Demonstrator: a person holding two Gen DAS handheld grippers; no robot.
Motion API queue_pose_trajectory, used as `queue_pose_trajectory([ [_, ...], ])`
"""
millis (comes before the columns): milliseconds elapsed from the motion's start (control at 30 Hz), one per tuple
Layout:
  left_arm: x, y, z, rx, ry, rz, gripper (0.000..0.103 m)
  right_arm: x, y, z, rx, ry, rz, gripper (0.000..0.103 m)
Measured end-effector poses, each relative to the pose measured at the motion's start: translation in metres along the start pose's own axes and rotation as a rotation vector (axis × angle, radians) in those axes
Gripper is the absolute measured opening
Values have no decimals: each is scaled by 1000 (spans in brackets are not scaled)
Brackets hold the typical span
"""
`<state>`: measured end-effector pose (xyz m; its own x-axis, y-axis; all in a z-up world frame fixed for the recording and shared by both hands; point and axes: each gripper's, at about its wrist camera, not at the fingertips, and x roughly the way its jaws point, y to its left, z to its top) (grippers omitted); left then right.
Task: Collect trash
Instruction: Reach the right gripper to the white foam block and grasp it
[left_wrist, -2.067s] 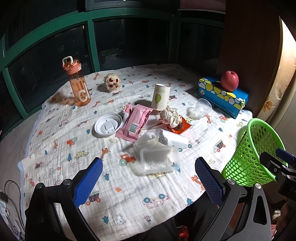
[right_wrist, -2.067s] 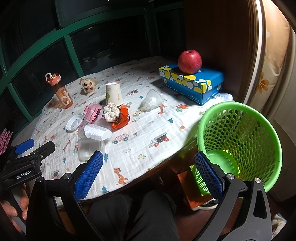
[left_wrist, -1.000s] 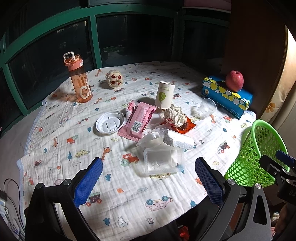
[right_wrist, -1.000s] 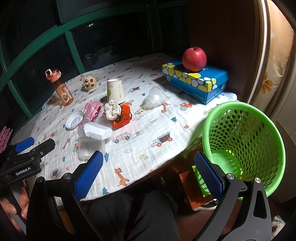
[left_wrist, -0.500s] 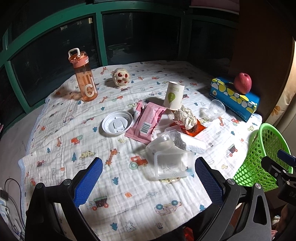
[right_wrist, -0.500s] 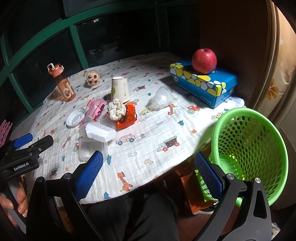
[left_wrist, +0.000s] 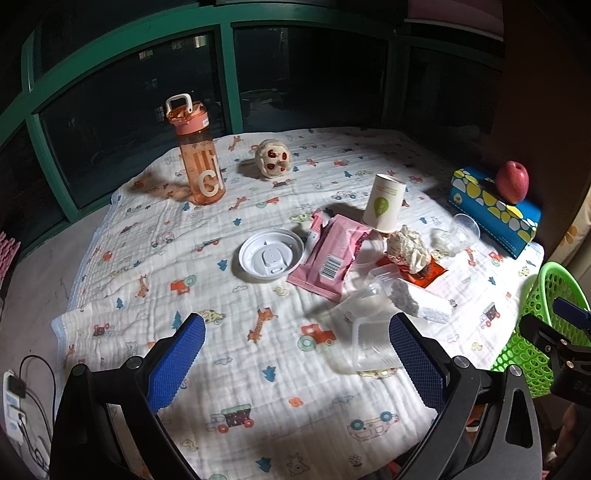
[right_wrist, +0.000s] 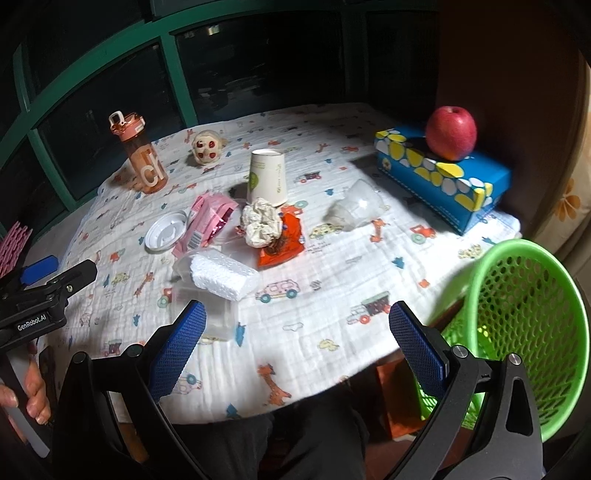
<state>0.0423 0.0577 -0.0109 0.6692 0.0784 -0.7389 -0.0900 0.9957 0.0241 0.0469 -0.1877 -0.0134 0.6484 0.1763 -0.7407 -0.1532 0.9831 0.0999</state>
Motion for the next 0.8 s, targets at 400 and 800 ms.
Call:
queue_pose_trajectory([
  [400, 10, 29, -7, -48, 19, 38, 97, 56, 39, 14, 5, 105, 123, 98],
  [800, 21, 48, -12, -77, 42, 26, 97, 113, 43, 24, 149, 228, 189, 94],
])
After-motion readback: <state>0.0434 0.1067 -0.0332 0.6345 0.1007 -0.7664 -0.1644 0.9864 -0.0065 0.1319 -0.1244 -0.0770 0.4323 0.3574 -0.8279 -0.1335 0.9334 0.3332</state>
